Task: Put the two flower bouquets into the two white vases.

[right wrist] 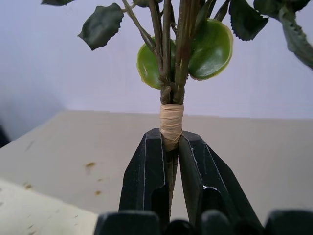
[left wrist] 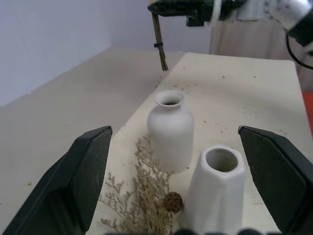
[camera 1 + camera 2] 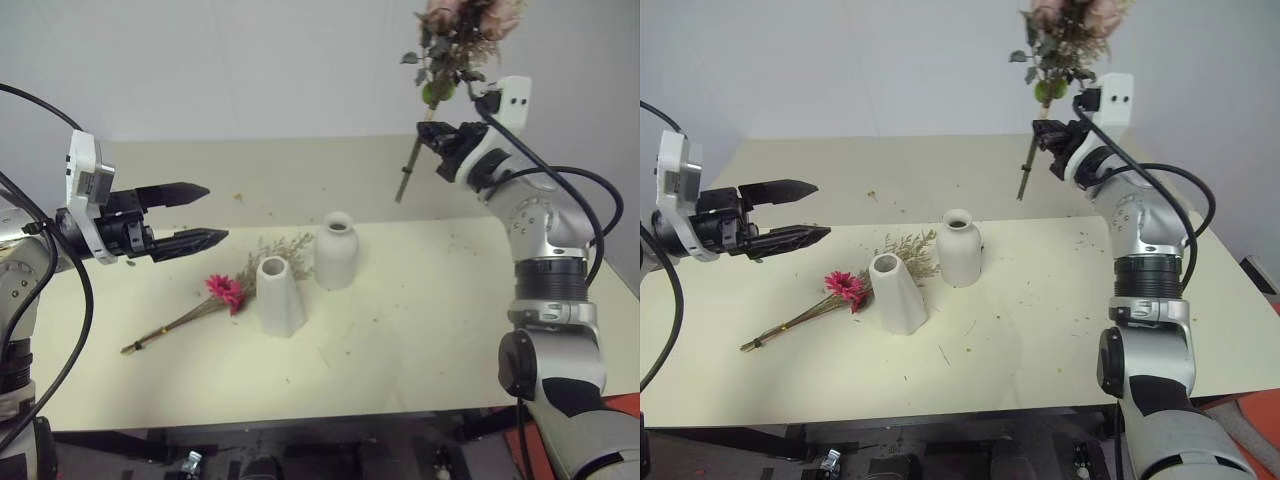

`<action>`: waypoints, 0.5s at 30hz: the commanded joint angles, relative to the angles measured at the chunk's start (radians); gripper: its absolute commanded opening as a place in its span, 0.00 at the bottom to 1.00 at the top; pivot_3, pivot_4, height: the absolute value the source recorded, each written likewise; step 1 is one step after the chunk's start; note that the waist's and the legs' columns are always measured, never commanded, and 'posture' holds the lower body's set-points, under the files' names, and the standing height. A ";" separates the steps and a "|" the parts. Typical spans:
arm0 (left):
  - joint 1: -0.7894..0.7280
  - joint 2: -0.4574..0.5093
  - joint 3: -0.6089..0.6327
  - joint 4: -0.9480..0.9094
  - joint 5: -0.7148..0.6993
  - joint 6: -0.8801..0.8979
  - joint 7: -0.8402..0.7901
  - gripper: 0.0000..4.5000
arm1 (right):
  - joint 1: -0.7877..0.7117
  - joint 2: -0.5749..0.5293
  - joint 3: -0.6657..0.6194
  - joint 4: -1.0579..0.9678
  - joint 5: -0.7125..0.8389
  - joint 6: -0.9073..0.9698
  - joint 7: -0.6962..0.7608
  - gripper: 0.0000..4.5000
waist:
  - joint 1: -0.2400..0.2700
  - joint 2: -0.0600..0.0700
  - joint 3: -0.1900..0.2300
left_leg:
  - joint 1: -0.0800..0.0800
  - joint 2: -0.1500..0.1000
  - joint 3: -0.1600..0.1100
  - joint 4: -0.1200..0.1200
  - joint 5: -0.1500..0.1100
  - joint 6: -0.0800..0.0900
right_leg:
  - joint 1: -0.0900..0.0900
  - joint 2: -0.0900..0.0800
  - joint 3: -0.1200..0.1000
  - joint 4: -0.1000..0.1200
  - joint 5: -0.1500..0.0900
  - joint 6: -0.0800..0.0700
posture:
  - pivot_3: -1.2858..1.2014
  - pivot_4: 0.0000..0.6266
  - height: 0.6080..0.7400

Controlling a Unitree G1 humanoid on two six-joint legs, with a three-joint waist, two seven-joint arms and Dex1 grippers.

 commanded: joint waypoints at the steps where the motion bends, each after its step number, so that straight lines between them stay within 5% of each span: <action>1: 0.017 -0.002 0.051 -0.056 -0.029 0.008 0.029 1.00 | -0.011 0.016 0.011 -0.101 0.020 -0.046 0.062 0.04 | 0.000 0.000 0.000 | 0.000 0.000 0.000 0.000 0.000 0.000 | 0.000 0.000 0.000 0.000 0.000 0.000 | 0.52 0.24 1.00; 15: 0.058 0.012 0.066 -0.099 -0.032 0.018 0.060 1.00 | 0.030 0.107 0.051 -0.235 0.061 -0.053 0.162 0.04 | 0.002 0.000 0.000 | 0.000 0.000 0.000 0.000 0.000 0.000 | 0.000 0.000 0.000 0.000 0.000 -0.001 | 0.52 0.24 1.00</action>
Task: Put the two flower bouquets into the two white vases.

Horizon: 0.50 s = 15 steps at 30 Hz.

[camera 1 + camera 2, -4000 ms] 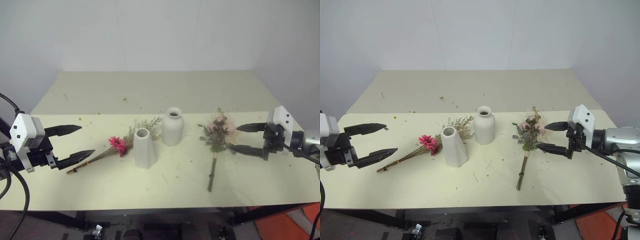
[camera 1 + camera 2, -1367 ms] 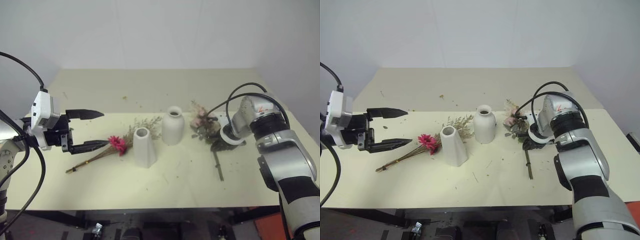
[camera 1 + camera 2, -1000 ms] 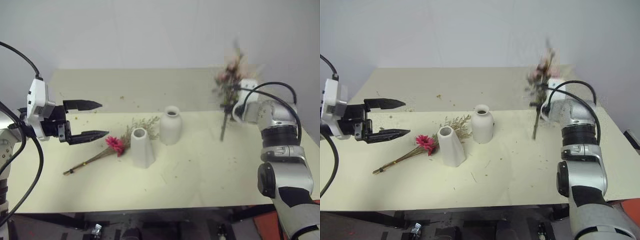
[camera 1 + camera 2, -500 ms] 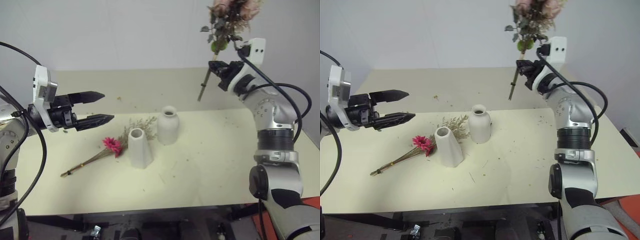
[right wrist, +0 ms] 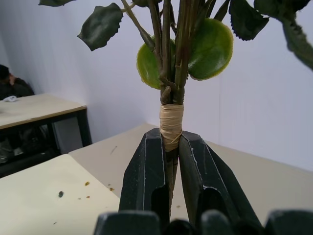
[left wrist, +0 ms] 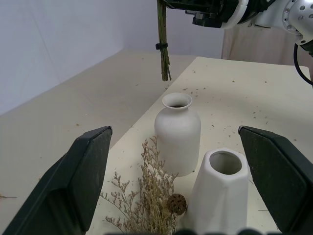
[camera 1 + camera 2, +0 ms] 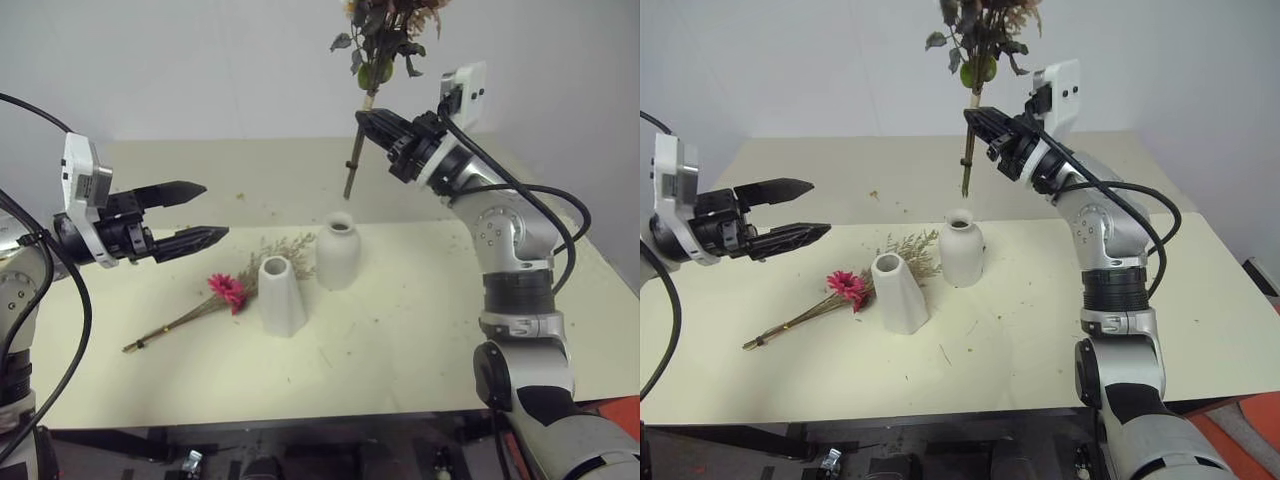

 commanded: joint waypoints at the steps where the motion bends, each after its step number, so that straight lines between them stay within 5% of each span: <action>1: 0.005 0.019 0.045 -0.033 -0.018 0.000 0.007 1.00 | 0.018 0.013 0.018 -0.069 0.010 -0.031 0.023 0.04 | 0.000 0.000 0.000 | 0.000 0.000 0.000 0.000 0.000 0.000 | 0.000 0.000 0.000 0.000 0.000 0.000 | 0.52 0.24 1.00; 15: 0.037 0.030 0.068 -0.063 -0.021 0.004 0.013 1.00 | 0.124 0.035 0.083 -0.098 -0.059 -0.111 0.033 0.04 | 0.000 0.000 0.000 | 0.000 0.000 0.000 0.000 0.000 0.000 | 0.000 0.000 0.000 0.000 0.000 0.000 | 0.52 0.24 1.00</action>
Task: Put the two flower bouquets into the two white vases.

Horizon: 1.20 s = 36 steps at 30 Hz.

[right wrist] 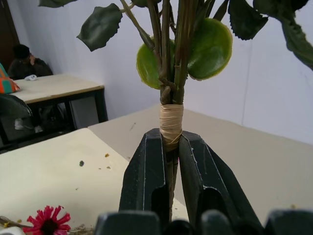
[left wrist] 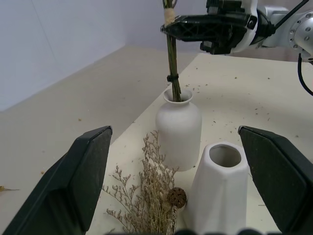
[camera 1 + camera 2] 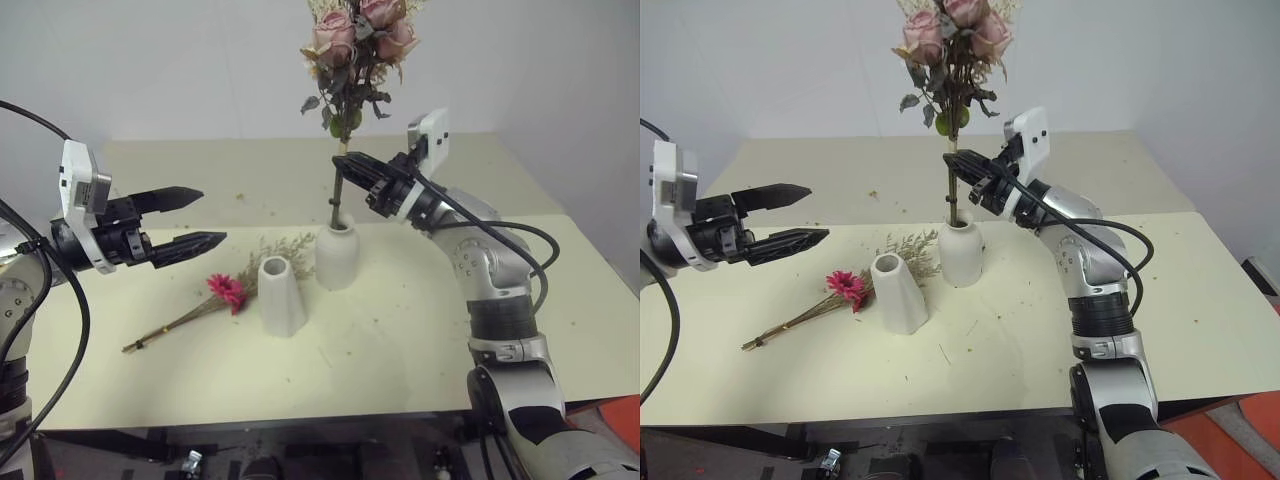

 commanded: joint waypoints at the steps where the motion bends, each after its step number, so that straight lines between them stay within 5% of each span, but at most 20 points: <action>1: 0.002 0.023 0.040 -0.032 -0.020 0.004 0.006 1.00 | 0.002 0.005 0.008 -0.034 -0.031 -0.077 -0.003 0.04 | 0.000 0.000 0.000 | 0.000 0.000 0.000 0.000 0.000 0.000 | 0.000 0.000 0.000 0.000 0.000 0.000 | 0.52 0.24 1.00; 15: 0.016 0.025 0.048 -0.043 -0.015 0.012 0.010 1.00 | 0.077 0.019 0.043 -0.003 -0.112 -0.174 -0.010 0.04 | -0.001 0.000 0.000 | 0.000 0.000 0.000 0.000 0.000 0.000 | 0.000 0.000 0.000 0.000 0.000 0.000 | 0.52 0.24 1.00; 16: 0.018 0.026 0.049 -0.044 -0.015 0.013 0.011 1.00 | 0.084 0.017 0.043 -0.006 -0.114 -0.175 -0.009 0.17 | 0.000 0.000 0.000 | 0.000 0.000 0.000 0.000 0.000 0.000 | 0.000 0.000 0.000 0.000 0.000 0.000 | 0.52 0.24 1.00; 28: 0.043 0.037 0.061 -0.049 -0.016 0.020 0.017 1.00 | 0.164 -0.070 0.043 -0.082 -0.114 -0.173 0.084 1.00 | 0.001 0.000 0.000 | 0.000 0.000 0.000 0.000 0.000 0.000 | 0.000 0.000 0.000 0.000 0.000 0.000 | 0.52 0.24 1.00; 36: 0.165 0.079 0.082 -0.059 0.041 0.009 0.020 1.00 | 0.193 -0.262 0.025 -0.138 -0.050 -0.097 0.283 1.00 | 0.003 0.000 0.000 | 0.000 0.000 0.000 0.000 0.000 0.000 | 0.001 0.000 0.000 -0.001 0.000 0.000 | 0.52 0.24 1.00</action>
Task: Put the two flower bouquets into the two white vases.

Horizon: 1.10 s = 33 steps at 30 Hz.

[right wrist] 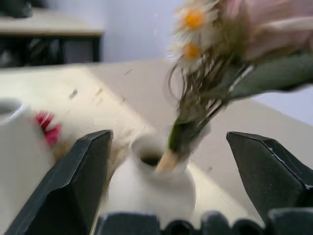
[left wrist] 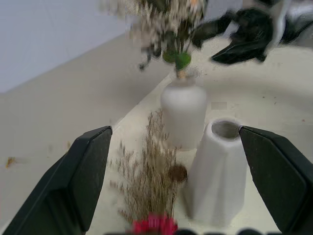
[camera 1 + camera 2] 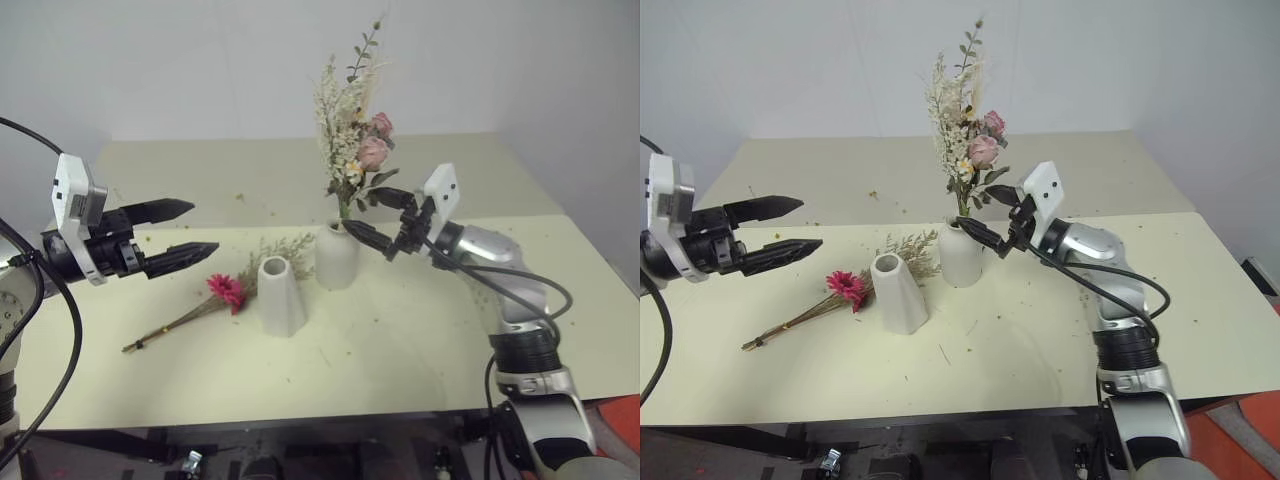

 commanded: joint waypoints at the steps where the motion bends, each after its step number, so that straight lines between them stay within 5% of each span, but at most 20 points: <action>1: 0.038 0.051 0.024 -0.016 0.049 -0.019 -0.005 1.00 | -0.016 -0.075 -0.035 -0.061 0.071 0.028 0.117 1.00 | 0.001 0.000 0.000 | 0.000 0.000 0.000 0.000 0.000 0.000 | 0.000 0.000 0.000 0.000 0.000 0.000 | 0.52 0.24 1.00; 9: 0.127 0.161 -0.033 0.008 0.159 -0.050 -0.091 1.00 | -0.069 -0.199 -0.043 -0.055 0.176 0.060 0.344 1.00 | -0.002 0.000 0.000 | 0.001 0.000 0.000 0.000 0.000 0.000 | 0.000 0.001 0.000 0.000 -0.004 0.006 | 0.52 0.24 1.00; 18: 0.130 0.249 -0.317 0.062 0.454 -0.227 -0.123 1.00 | -0.095 -0.231 -0.026 -0.055 0.202 0.036 0.513 1.00 | 0.009 0.000 0.000 | 0.001 0.000 0.001 0.000 0.000 0.000 | 0.000 0.000 0.000 -0.001 -0.004 0.006 | 0.52 0.24 1.00; 33: -0.257 0.086 -0.681 0.398 0.783 -0.470 -0.250 1.00 | -0.073 -0.234 -0.043 -0.084 0.211 0.028 0.533 1.00 | 0.027 0.000 0.000 | -0.001 0.000 0.001 0.001 0.000 0.000 | 0.000 0.000 0.000 0.000 -0.002 0.003 | 0.52 0.24 1.00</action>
